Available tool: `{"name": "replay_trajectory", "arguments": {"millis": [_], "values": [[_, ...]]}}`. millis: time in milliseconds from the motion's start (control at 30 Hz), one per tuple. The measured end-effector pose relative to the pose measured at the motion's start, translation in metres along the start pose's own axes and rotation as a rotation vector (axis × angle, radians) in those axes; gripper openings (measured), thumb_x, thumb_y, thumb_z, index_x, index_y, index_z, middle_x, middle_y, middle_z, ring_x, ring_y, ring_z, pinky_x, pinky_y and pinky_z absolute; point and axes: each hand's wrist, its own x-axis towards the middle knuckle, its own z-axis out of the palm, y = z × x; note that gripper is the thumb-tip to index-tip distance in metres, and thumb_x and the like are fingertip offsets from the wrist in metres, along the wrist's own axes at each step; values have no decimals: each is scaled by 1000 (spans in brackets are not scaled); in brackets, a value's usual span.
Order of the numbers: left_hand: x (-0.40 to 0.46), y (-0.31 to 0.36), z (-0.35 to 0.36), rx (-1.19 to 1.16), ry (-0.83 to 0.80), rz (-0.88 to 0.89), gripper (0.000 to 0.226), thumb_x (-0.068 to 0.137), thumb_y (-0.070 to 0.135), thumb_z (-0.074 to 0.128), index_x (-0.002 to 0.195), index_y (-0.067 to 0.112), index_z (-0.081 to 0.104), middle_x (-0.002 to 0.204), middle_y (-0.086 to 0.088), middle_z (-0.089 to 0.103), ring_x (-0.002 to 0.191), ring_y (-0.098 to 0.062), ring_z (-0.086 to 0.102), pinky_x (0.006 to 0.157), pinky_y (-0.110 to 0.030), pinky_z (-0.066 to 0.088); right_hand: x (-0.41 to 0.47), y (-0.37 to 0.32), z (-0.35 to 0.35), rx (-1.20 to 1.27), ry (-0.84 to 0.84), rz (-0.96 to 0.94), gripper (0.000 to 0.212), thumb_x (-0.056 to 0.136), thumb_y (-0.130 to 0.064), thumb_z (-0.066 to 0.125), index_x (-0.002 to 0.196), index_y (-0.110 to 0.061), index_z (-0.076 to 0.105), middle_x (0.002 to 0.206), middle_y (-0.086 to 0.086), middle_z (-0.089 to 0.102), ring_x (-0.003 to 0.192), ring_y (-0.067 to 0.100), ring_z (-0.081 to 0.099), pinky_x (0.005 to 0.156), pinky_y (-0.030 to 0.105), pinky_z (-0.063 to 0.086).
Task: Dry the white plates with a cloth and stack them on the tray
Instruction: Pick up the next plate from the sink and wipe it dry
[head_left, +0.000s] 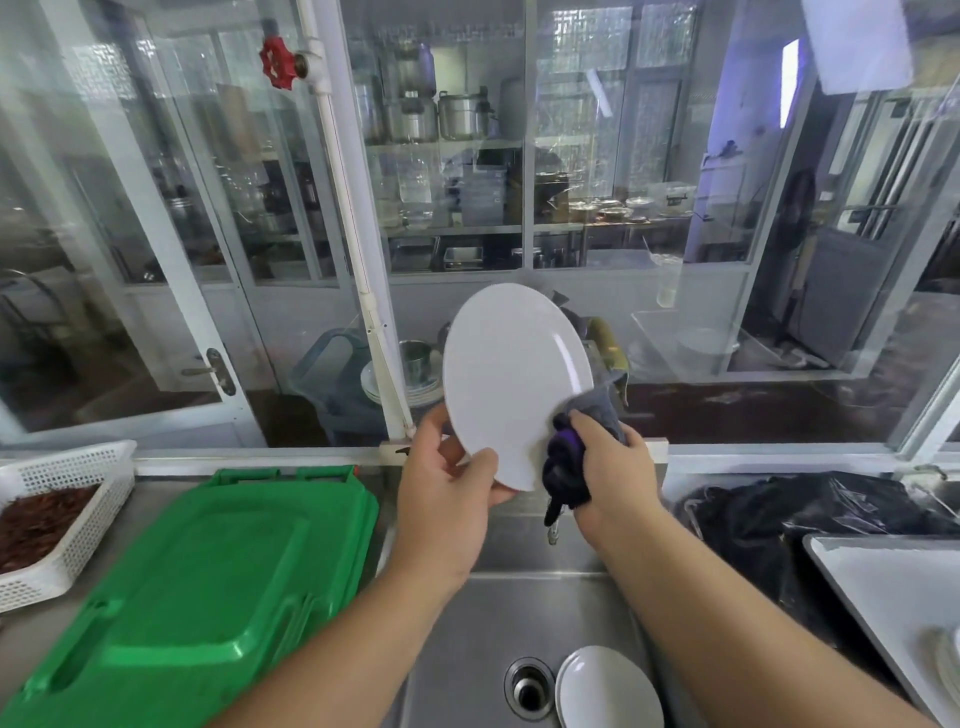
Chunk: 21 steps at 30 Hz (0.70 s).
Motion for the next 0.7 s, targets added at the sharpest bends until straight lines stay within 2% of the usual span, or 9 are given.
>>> {"name": "replay_trajectory", "arguments": {"millis": [100, 233, 333, 367, 433, 500, 567, 633, 700], "values": [[-7, -12, 0, 9, -14, -21, 55, 78, 5, 67, 114, 46, 62, 115, 4, 76, 110, -20, 73, 77, -47, 66, 3, 6, -7, 6, 28, 10, 24, 90, -15, 81, 108, -23, 68, 69, 1, 76, 54, 18, 72, 54, 38, 63], [3, 0, -9, 24, -30, -72, 65, 62, 24, 78, 117, 53, 58, 114, 15, 73, 106, -12, 72, 74, -50, 65, 11, -7, -8, -137, -25, -104, 26, 85, -15, 83, 105, -28, 70, 90, 11, 75, 61, 23, 71, 52, 35, 59], [21, 23, -22, 40, -52, -121, 63, 68, 34, 76, 124, 57, 59, 116, 17, 71, 113, -21, 66, 71, -36, 63, 14, -25, -6, -294, -122, -241, 29, 81, -20, 84, 103, -36, 72, 94, 11, 77, 59, 23, 71, 51, 35, 57], [27, 31, -28, 45, -60, -141, 56, 74, 32, 73, 123, 56, 62, 116, 15, 72, 115, -25, 65, 68, -34, 62, 15, -32, -6, -381, -138, -309, 30, 80, -23, 84, 102, -40, 72, 92, 4, 77, 61, 18, 72, 49, 32, 57], [36, 39, -38, 75, -88, -207, 44, 87, 22, 65, 117, 53, 69, 114, 8, 75, 115, -33, 65, 64, -39, 61, 17, -46, -6, -541, -163, -416, 33, 78, -29, 85, 101, -48, 70, 89, -12, 76, 69, 7, 73, 52, 26, 59], [41, 39, -47, 103, -127, -257, 49, 97, 7, 58, 114, 51, 72, 114, 2, 77, 113, -38, 67, 68, -47, 62, 17, -57, -4, -606, -206, -455, 35, 80, -29, 86, 103, -49, 69, 87, -19, 74, 69, 1, 72, 50, 22, 58], [43, 38, -52, 97, -151, -272, 55, 98, -1, 55, 116, 48, 71, 114, 0, 77, 109, -37, 71, 71, -50, 63, 19, -62, -1, -623, -225, -469, 37, 82, -25, 86, 106, -46, 69, 87, -12, 74, 63, 1, 71, 44, 21, 54], [43, 37, -52, 70, -172, -259, 54, 97, -4, 56, 121, 43, 70, 114, -1, 77, 105, -36, 73, 72, -49, 63, 20, -64, 1, -632, -223, -478, 36, 81, -26, 87, 103, -47, 68, 100, -8, 72, 70, 7, 72, 50, 26, 59], [42, 36, -51, 46, -169, -251, 53, 97, -6, 57, 125, 38, 69, 117, -3, 76, 108, -36, 72, 73, -48, 63, 21, -62, 2, -612, -221, -468, 33, 81, -27, 86, 99, -48, 68, 101, -3, 72, 70, 11, 73, 53, 31, 61]]}}
